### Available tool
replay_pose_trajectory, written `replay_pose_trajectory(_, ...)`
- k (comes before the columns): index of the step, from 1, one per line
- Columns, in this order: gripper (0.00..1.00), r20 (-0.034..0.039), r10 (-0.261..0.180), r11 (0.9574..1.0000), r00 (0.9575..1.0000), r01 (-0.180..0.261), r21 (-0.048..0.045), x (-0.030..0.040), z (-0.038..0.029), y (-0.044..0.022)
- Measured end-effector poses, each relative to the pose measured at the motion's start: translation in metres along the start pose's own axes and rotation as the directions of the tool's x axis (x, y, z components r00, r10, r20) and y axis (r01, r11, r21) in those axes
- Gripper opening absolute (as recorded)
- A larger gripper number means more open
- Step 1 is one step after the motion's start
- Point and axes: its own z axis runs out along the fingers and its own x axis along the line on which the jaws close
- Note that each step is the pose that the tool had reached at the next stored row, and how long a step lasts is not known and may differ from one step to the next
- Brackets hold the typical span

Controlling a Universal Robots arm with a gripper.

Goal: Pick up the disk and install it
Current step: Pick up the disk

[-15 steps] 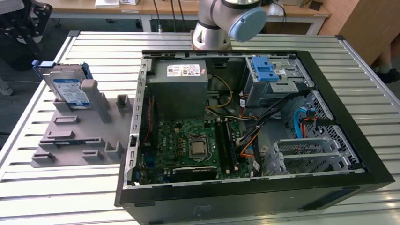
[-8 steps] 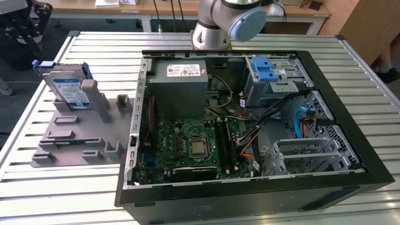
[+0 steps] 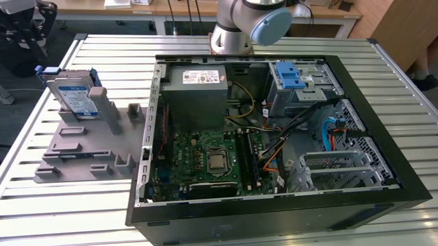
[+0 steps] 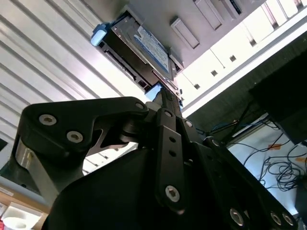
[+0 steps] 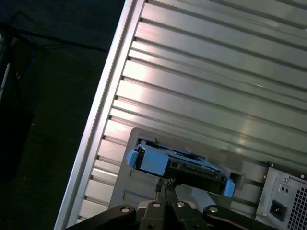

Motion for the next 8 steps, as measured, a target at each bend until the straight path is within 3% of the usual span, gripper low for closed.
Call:
replay_pose_trajectory(4,0.11,-0.0024,-0.067,0.9978,0.9978,0.067,-0.0003,0.0,0.0004,0.0)
replay_pose_trajectory(8,0.11,-0.0042,-0.128,0.9917,0.9917,0.128,-0.0009,0.0,0.0007,0.0)
